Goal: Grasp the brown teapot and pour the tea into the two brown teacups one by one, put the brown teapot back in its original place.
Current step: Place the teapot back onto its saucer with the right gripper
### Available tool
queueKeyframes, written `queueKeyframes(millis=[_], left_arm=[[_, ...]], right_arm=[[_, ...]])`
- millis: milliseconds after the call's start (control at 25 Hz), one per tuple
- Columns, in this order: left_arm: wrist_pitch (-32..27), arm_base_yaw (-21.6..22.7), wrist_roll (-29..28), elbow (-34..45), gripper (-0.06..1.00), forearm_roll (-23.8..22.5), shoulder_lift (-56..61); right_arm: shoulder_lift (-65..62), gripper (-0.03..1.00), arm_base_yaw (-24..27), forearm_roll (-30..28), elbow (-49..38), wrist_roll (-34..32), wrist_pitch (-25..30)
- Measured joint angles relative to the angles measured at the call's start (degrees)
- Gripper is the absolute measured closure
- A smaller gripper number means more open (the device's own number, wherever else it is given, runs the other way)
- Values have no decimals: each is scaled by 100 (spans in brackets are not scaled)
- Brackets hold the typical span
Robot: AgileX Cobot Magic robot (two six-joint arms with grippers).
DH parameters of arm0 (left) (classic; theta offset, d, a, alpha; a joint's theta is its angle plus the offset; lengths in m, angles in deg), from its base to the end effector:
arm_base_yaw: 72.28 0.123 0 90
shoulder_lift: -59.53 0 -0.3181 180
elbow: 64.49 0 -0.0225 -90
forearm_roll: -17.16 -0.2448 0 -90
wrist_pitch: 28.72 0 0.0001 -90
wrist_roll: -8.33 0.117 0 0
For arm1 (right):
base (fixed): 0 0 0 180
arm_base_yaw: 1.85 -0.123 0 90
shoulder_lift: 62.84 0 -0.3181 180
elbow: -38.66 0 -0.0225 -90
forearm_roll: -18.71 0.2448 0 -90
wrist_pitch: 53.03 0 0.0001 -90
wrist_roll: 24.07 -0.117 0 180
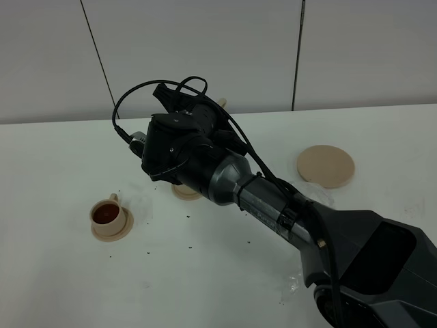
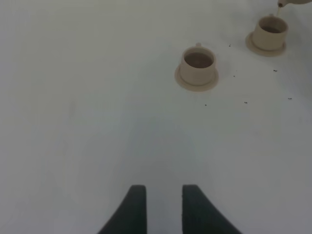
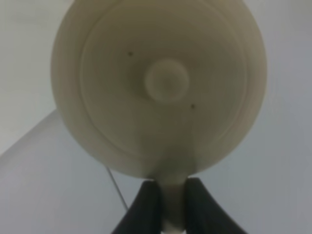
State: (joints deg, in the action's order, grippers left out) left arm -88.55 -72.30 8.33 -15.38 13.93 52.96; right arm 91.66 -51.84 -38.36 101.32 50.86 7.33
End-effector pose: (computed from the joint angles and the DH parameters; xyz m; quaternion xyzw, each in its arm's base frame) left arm -0.0211 0.0057 0.2657 -0.0009 0.8454 0.0281 0.5333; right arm 0.4438 0.3958 0.2174 -0.8161 0.2794 -0.4945 0.1068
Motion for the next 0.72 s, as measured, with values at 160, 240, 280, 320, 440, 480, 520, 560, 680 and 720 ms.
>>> queueKeyframes(millis=[160, 240, 280, 320, 440, 480, 520, 560, 680, 720], left_arm=[[0, 0, 0, 0, 70, 0, 0], [0, 0, 0, 0, 70, 0, 0], [0, 0, 0, 0, 70, 0, 0], [0, 0, 0, 0, 70, 0, 0], [0, 0, 0, 0, 70, 0, 0], [0, 0, 0, 0, 70, 0, 0], [0, 0, 0, 0, 70, 0, 0], [0, 0, 0, 0, 70, 0, 0], [0, 0, 0, 0, 70, 0, 0], [0, 0, 0, 0, 70, 0, 0]], right_arm=[[0, 87, 0, 0, 0, 0, 0], [0, 87, 0, -5, 0, 0, 0], [0, 87, 0, -4, 0, 0, 0], [0, 87, 0, -6, 0, 0, 0], [0, 87, 0, -19, 0, 3, 0], [0, 87, 0, -19, 0, 3, 0], [0, 87, 0, -19, 0, 3, 0], [0, 87, 0, -19, 0, 3, 0], [0, 87, 0, -21, 0, 3, 0], [0, 87, 0, -28, 0, 3, 0]])
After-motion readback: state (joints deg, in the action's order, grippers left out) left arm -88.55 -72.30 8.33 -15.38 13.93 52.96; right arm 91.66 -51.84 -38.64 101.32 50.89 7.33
